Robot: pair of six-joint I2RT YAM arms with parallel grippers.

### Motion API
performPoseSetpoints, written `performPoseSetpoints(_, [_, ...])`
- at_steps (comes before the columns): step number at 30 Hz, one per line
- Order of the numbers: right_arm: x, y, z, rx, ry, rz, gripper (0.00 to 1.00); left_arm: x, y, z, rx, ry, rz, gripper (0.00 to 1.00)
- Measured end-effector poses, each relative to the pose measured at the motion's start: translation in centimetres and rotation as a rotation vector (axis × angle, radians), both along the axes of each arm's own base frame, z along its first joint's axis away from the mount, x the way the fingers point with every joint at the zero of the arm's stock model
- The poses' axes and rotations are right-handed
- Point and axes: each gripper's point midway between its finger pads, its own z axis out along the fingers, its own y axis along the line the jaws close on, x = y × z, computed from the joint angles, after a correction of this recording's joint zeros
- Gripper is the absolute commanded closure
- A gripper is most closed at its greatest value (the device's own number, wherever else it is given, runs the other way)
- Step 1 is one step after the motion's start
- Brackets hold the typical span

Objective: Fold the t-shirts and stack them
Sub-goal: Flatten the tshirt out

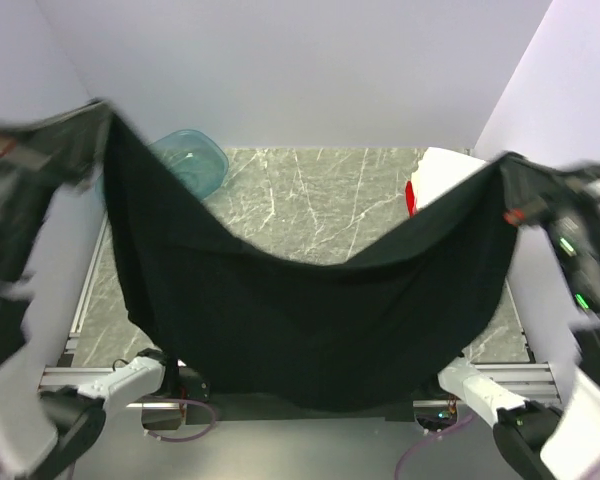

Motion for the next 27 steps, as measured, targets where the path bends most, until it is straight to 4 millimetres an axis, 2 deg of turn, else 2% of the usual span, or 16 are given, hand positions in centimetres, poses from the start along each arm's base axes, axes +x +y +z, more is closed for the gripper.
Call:
performPoseSetpoints(4, [7.1, 1.0, -4.3, -0.045, 0.169, -0.035, 1.0, 9.4, -2.9, -4.1, 0.067, 0.183, 0.005, 0.99])
performPoseSetpoints(7, [12.4, 1.8, -7.2, -0.076, 0.28, -0.05, 1.0, 16.8, -5.0, -8.9, 0.133, 0.338, 0.017, 0.99])
performPoseSetpoints(9, [15.7, 2.2, -8.9, -0.09, 0.344, -0.056, 1.0, 21.5, -6.1, -13.2, 0.18, 0.459, 0.027, 0.99])
performPoseSetpoints(11, [18.8, 2.4, -9.9, -0.098, 0.391, -0.065, 1.0, 24.4, -6.4, -16.1, 0.205, 0.54, 0.036, 0.99])
performPoseSetpoints(13, [21.1, 2.5, -10.1, -0.098, 0.41, -0.067, 1.0, 26.2, -5.9, -17.7, 0.21, 0.579, 0.048, 0.99])
performPoseSetpoints(15, [22.6, 2.4, -9.2, -0.086, 0.398, -0.061, 1.0, 26.6, -5.0, -17.5, 0.199, 0.574, 0.059, 1.0])
performPoseSetpoints(16, [23.0, 2.2, -8.3, -0.075, 0.376, -0.061, 1.0, 26.4, -4.5, -16.4, 0.188, 0.544, 0.062, 0.99])
performPoseSetpoints(18, [22.7, 1.7, -6.4, -0.052, 0.327, -0.052, 1.0, 25.5, -3.9, -13.3, 0.159, 0.456, 0.059, 0.99])
performPoseSetpoints(20, [21.6, 1.0, -4.0, -0.031, 0.258, -0.048, 1.0, 23.7, -3.7, -9.6, 0.135, 0.341, 0.045, 0.99])
performPoseSetpoints(23, [18.8, -0.1, -0.3, -0.012, 0.14, -0.051, 1.0, 19.0, -3.5, -3.7, 0.109, 0.153, 0.016, 0.99])
performPoseSetpoints(25, [16.5, -0.6, 1.5, -0.012, 0.071, -0.058, 1.0, 15.6, -3.2, -0.7, 0.097, 0.048, 0.003, 0.99])
performPoseSetpoints(27, [14.4, -0.7, 2.5, -0.022, 0.017, -0.056, 1.0, 12.2, -2.9, 1.3, 0.088, -0.042, -0.011, 0.99])
